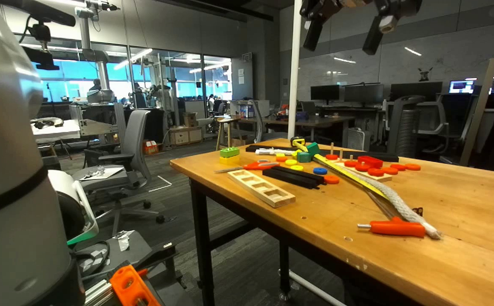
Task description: Pick up the green object on the table and put it on top of the other green object
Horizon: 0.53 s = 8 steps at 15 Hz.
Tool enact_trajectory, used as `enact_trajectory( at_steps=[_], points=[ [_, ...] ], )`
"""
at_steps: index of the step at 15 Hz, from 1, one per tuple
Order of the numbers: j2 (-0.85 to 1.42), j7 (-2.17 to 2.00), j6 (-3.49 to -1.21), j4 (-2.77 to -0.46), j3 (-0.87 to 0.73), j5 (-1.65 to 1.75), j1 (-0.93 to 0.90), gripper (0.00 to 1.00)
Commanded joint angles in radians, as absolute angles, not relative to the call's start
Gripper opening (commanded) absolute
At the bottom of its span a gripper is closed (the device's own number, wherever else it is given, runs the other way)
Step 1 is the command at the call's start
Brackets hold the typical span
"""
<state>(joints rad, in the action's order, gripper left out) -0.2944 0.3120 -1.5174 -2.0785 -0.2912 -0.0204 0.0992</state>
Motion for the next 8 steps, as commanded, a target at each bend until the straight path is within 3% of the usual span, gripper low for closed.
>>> enact_trajectory(
  at_steps=[1,8],
  points=[
    [-0.262,0.235,-1.62,-2.092,-0.239,-0.076,0.104,1.0],
    [-0.103,0.035,-1.955,-2.136,-0.099,-0.2,0.049,1.0]
  ],
)
